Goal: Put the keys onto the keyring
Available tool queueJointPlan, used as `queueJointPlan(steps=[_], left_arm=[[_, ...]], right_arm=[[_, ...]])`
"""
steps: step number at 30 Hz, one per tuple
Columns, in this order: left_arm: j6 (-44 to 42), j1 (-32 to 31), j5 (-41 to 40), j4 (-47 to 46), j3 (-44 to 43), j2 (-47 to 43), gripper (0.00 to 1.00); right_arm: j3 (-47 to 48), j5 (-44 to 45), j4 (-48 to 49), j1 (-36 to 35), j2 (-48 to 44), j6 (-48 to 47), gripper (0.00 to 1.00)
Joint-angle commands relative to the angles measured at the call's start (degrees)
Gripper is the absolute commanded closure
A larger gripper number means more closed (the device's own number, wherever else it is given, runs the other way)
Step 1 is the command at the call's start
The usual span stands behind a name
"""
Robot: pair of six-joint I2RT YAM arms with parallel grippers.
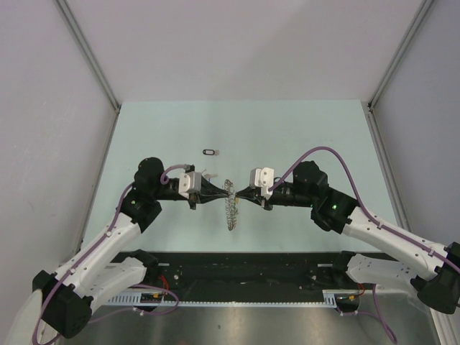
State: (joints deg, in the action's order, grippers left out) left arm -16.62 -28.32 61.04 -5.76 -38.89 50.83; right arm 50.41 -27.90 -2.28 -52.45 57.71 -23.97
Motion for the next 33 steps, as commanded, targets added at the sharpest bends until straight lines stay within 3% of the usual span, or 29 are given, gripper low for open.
queueJointPlan(steps=[1,33], left_arm=[[-1.48,-0.42,0.93,-1.45,-0.92,-1.00,0.99],[-1.57,-0.60,0.40,-0.92,-1.10,-0.91,1.00]], right_arm=[[1.62,-0.05,1.67,-0.29,-0.14,0.85,1.00],[1.71,1.35,1.67,-0.29,-1.29,1.29,1.00]])
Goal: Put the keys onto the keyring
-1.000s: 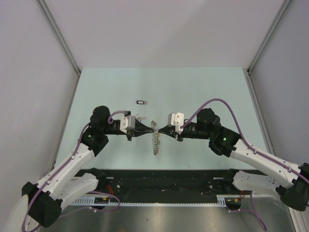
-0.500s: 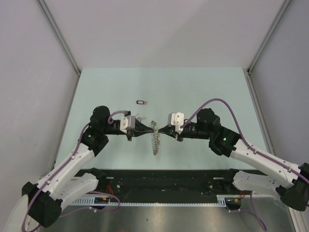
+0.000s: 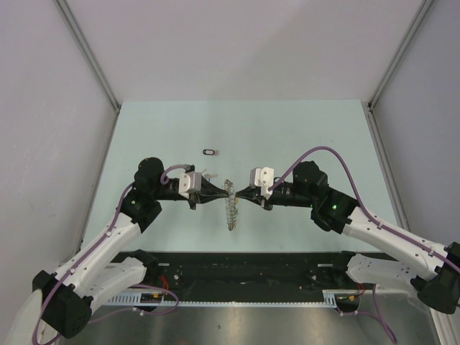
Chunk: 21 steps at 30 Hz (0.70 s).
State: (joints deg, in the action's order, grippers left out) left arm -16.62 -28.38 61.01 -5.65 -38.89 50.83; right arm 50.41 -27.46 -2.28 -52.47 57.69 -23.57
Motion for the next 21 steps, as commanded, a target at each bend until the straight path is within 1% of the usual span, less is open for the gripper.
queueJointPlan(steps=[1,6,7,21], left_arm=[[-1.57,-0.45,0.33,-1.03,-1.10,-0.91,1.00],[-1.48,-0.45,0.42,-1.03,-1.10,-0.82,1.00],[-1.57,-0.53,0.42,-1.03,-1.10,-0.82,1.00],[-1.57,-0.71,-0.46,-0.94,-1.10,-1.08,1.00]], right_arm=[[1.62,1.01,1.67,-0.27,-1.27,0.90,1.00],[1.62,0.66,1.67,-0.27,-1.27,0.98,1.00],[1.71,0.48,3.32,-0.27,-1.00,0.98,1.00],[1.71,-0.14,3.25,-0.36,-1.09,1.07,1.00]])
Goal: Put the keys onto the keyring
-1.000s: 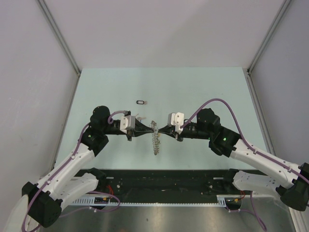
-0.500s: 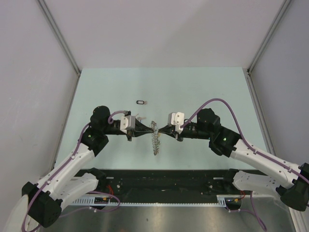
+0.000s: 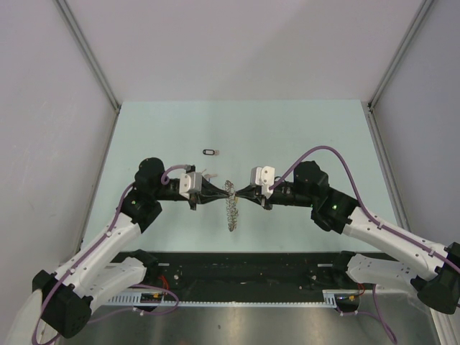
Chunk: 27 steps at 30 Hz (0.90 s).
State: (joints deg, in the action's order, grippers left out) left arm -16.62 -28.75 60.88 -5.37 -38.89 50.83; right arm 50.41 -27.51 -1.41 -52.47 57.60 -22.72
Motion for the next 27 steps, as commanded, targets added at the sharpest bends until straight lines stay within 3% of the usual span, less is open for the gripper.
queueJointPlan(steps=[1,27], left_arm=[[-1.66,-0.34,-0.50,-1.31,-1.01,-1.08,1.00],[-1.57,-0.34,0.81,-1.75,-0.74,-1.35,1.00]], right_arm=[[1.71,0.08,2.29,-0.35,-1.18,0.22,1.00],[1.62,0.44,2.38,-0.35,-0.21,0.22,1.00]])
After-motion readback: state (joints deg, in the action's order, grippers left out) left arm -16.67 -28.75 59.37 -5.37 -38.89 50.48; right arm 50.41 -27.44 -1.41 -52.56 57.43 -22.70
